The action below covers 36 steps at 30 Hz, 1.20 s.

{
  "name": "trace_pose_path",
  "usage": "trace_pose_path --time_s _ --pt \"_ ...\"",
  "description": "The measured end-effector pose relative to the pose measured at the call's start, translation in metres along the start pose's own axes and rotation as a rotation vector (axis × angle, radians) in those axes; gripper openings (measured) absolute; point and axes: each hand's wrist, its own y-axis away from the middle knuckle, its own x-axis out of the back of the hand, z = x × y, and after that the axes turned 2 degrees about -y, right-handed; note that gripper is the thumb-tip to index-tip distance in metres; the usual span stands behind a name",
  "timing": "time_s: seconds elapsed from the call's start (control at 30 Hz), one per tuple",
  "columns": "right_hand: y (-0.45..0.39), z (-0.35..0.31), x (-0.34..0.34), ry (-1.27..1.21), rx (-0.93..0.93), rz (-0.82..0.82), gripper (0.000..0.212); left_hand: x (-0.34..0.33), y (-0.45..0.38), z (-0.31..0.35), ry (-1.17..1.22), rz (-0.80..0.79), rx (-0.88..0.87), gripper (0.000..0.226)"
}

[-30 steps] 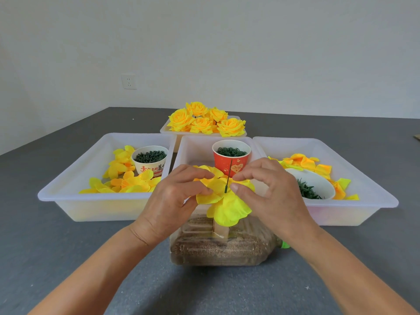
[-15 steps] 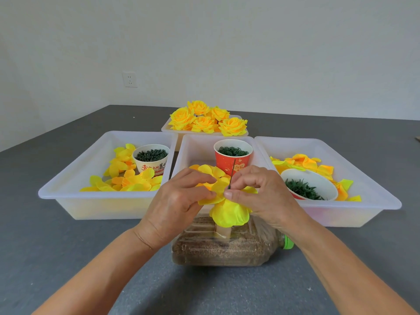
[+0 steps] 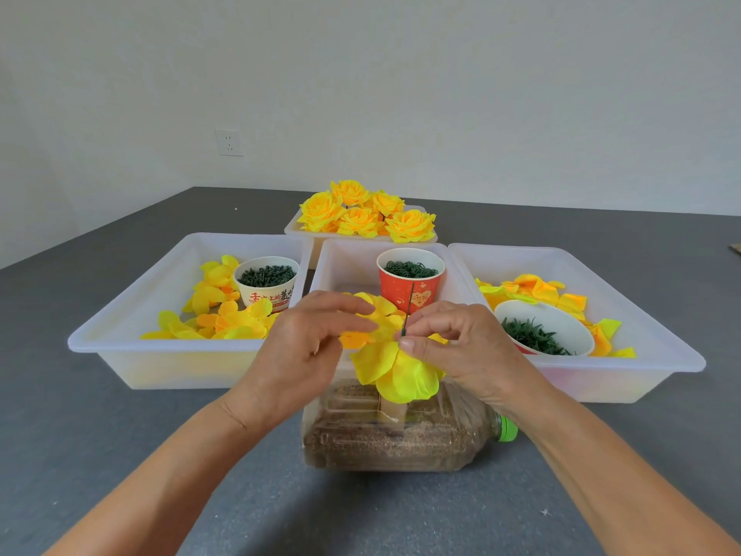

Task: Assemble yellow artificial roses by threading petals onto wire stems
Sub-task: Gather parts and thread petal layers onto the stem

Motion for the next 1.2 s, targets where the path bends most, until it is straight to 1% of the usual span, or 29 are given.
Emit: trace_pose_path --time_s 0.07,0.1,0.13,0.2,0.23,0.3,0.37,0.43,0.47,0.5,0.53,0.57,0.6,0.63,0.7,0.77,0.8,0.83,0.9,0.97,1.1,1.2 --pt "0.001 0.000 0.000 -0.006 0.009 0.009 0.004 0.001 -0.006 0.009 0.177 0.063 0.103 0.020" --pt "0.001 -0.001 0.000 -0.001 0.011 0.013 0.005 0.000 -0.009 0.015 0.229 0.064 0.128 0.014" --pt "0.001 -0.002 -0.001 0.005 0.014 0.015 0.006 -0.001 -0.012 0.019 0.239 0.044 0.138 0.018" --pt "0.000 -0.004 -0.001 0.007 0.014 0.016 0.008 -0.008 -0.016 0.024 0.177 -0.028 0.174 0.027" --pt "0.001 -0.004 0.000 0.011 0.011 0.022 0.011 -0.011 -0.016 0.025 0.136 -0.060 0.207 0.028" --pt "0.004 -0.005 0.003 0.013 -0.002 0.057 0.015 -0.017 -0.017 0.023 0.110 -0.086 0.258 0.024" --pt "0.010 -0.003 0.007 -0.014 -0.012 0.171 0.017 -0.020 -0.018 0.021 0.147 -0.080 0.272 0.015" --pt "0.021 0.001 0.011 0.003 -0.004 0.359 0.016 -0.022 -0.019 0.020 0.182 -0.077 0.273 0.008" --pt "0.027 0.003 0.012 0.030 -0.010 0.428 0.021 -0.022 -0.020 0.020 0.202 -0.080 0.276 0.006" --pt "0.034 0.006 0.013 0.044 -0.040 0.454 0.032 -0.023 -0.020 0.019 0.223 -0.085 0.280 0.006" --pt "0.041 0.007 0.012 0.031 -0.098 0.434 0.046 -0.024 -0.020 0.019 0.245 -0.089 0.285 0.007" --pt "0.047 0.007 0.011 -0.006 -0.180 0.377 0.057 -0.024 -0.020 0.018 0.269 -0.093 0.293 0.009" --pt "0.051 0.007 0.010 -0.054 -0.268 0.302 0.061 -0.025 -0.019 0.016 0.292 -0.095 0.300 0.010" --pt "0.053 0.006 0.009 -0.114 -0.346 0.224 0.058 -0.026 -0.019 0.015 0.311 -0.094 0.305 0.010" --pt "0.055 0.004 0.005 -0.235 -0.440 0.098 0.044 -0.027 -0.018 0.014 0.335 -0.093 0.298 0.009" --pt "0.054 0.002 0.003 -0.307 -0.473 0.041 0.028 -0.027 -0.017 0.013 0.354 -0.097 0.291 0.010" --pt "0.052 0.002 0.003 -0.335 -0.481 0.043 0.021 -0.027 -0.017 0.011 0.365 -0.099 0.288 0.010" --pt "0.050 0.003 0.004 -0.359 -0.486 0.065 0.020 -0.027 -0.017 0.010 0.379 -0.102 0.286 0.010" --pt "0.046 0.005 0.006 -0.401 -0.494 0.132 0.025 -0.027 -0.017 0.007 0.416 -0.105 0.286 0.009" --pt "0.043 0.006 0.007 -0.447 -0.517 0.163 0.028 -0.028 -0.017 0.006 0.447 -0.106 0.279 0.008" --pt "0.040 0.009 0.006 -0.548 -0.586 0.176 0.030 -0.028 -0.017 0.005 0.474 -0.114 0.264 0.009" --pt "0.039 0.011 0.006 -0.551 -0.582 0.161 0.028 -0.029 -0.017 0.004 0.478 -0.127 0.244 0.012"
